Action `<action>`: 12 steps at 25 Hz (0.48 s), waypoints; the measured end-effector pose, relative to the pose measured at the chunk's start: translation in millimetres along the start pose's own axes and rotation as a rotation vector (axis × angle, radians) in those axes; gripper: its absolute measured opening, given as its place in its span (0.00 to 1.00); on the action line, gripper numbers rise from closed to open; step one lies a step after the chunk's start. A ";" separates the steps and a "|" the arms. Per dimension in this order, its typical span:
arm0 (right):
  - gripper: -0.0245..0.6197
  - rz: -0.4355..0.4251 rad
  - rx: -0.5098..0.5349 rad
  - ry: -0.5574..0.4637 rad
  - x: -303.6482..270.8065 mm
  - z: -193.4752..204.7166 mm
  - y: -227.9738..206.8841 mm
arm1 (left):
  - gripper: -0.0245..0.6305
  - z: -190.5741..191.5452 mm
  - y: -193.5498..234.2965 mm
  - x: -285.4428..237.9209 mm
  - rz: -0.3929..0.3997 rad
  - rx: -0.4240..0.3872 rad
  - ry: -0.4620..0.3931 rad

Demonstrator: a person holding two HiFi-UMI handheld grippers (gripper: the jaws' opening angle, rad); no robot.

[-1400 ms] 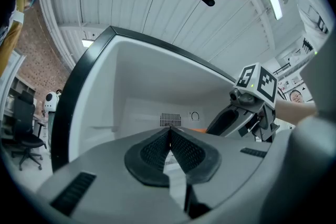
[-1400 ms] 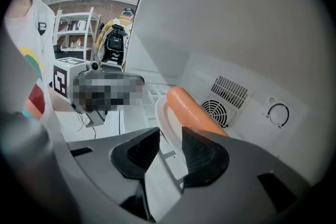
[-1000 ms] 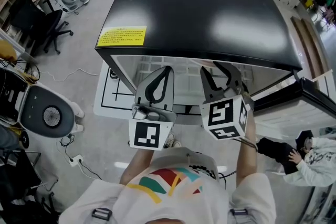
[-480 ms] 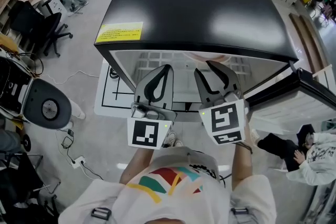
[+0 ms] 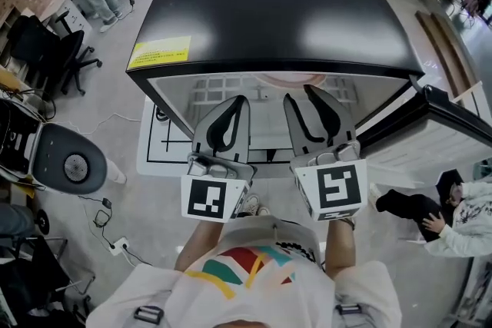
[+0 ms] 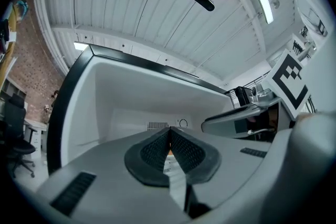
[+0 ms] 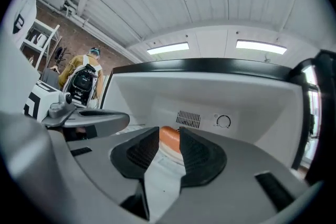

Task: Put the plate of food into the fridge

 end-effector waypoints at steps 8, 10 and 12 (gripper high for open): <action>0.22 -0.047 -0.180 -0.145 29.4 0.4 1.7 | 0.05 -7.1 -4.9 0.3 0.021 0.001 -0.022; 0.20 -0.031 -0.178 -0.154 33.5 1.6 3.6 | 0.05 -8.4 -5.7 0.7 0.023 0.004 -0.026; 0.13 -0.013 -0.181 -0.166 37.6 3.1 5.2 | 0.05 -9.2 -6.8 1.6 0.025 0.007 -0.026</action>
Point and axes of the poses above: the fingertips, and each gripper's own axes: x backward along the fingers, y to its left, z out of its underside, the point moved 8 cm from there along x, backward along the fingers, and after that the axes turned 9 degrees about -x, right-handed, at the moved point
